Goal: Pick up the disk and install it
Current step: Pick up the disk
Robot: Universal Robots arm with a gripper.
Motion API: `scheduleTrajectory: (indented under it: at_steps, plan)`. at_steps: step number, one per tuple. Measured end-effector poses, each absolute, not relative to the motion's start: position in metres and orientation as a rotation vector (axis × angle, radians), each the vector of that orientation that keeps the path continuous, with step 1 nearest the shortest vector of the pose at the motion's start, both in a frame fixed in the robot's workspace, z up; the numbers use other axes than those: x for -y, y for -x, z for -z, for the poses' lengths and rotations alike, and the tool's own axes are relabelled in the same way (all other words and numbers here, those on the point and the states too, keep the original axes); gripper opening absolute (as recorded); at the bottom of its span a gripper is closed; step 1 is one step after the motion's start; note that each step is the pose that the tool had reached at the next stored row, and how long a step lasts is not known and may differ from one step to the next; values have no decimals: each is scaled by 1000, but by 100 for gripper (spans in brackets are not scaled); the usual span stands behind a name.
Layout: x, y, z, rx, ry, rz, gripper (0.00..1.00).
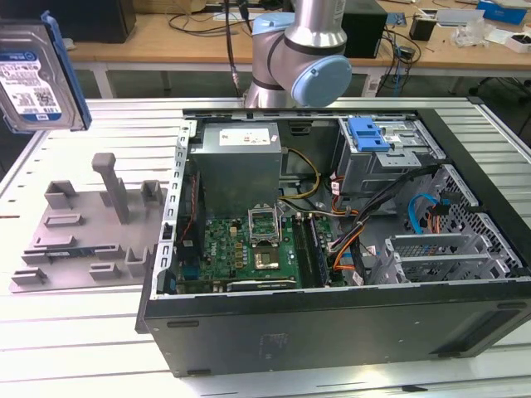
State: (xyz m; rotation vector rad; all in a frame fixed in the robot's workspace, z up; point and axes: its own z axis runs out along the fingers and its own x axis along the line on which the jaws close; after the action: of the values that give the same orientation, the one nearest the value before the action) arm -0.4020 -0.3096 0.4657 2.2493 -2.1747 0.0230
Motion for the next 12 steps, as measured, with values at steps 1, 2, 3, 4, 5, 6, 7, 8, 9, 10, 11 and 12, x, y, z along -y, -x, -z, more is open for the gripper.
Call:
scheduleTrajectory:
  at_steps: [1, 2, 3, 4, 5, 6, 7, 8, 9, 10, 11, 12]
  plan:
    - [310, 402, -470, 2175, -2249, -23, 37]
    - [310, 402, -473, 2175, -2249, -23, 37]
    - [310, 402, -477, 2175, -2249, -23, 37]
    - [310, 402, -480, 2175, -2249, -23, 37]
    - [310, 402, -485, 2175, -2249, -23, 37]
    - [310, 402, -487, 2175, -2249, -23, 37]
    - [310, 402, -489, 2175, -2249, -23, 37]
    - [310, 402, -491, 2175, -2249, -23, 37]
    - [310, 402, -491, 2175, -2249, -23, 37]
    - [310, 402, -491, 2175, -2249, -23, 37]
    - [310, 402, -492, 2175, -2249, -23, 37]
    - [310, 402, -492, 2175, -2249, -23, 37]
